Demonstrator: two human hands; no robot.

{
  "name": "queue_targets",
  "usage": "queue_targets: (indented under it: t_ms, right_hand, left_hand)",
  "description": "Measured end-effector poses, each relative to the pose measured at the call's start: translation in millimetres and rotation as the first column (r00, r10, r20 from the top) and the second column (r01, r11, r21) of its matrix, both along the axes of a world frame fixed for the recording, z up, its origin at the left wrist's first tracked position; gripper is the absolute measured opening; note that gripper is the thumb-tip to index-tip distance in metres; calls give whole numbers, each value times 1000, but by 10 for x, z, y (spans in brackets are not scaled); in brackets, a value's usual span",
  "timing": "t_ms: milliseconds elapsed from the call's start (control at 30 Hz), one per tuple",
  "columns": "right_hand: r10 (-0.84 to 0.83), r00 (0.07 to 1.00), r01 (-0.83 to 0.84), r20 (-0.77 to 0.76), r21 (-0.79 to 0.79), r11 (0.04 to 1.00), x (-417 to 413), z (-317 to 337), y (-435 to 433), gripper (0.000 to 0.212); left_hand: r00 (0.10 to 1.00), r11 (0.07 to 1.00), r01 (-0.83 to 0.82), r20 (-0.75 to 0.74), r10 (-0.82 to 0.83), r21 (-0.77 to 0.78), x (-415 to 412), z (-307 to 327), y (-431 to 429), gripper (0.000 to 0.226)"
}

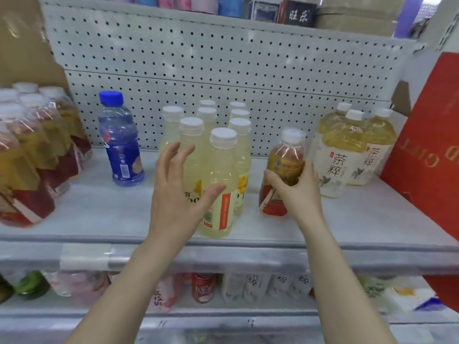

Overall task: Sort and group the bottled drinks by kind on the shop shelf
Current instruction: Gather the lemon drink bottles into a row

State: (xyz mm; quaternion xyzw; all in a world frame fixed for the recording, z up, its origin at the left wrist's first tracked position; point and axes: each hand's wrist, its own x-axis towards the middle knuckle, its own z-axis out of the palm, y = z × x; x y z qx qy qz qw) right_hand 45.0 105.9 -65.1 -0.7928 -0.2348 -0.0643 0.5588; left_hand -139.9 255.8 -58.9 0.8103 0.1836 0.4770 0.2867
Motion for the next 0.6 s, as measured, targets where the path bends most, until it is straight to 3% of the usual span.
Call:
queue_targets:
  t_ms: [133,333,433,533,600]
  right_hand:
    - [83,995,-81,-50,34,996,-185,-57,-27,61]
    - [-31,1000,31,-1,63,998,-575,79,-209,56]
    - [-45,999,44,4,78,996,-863,167,-323,53]
    - [-38,999,40,-25,73,997,-1134,190,-292,55]
    - [-50,998,53,-43,61,997,-1280,161,-217,55]
  left_hand:
    - [1000,1000,-7,-5,7,-24,-8,1,-25,80]
    - [998,1000,25,-55,-25,2,-69,33,71,79]
    - [996,995,73,59,-69,-68,-137,14,262,71]
    - [973,967,-87,186,134,-241,-178,3,805,72]
    - [968,914,-177,104,228,-366,-167,-23,1307,89]
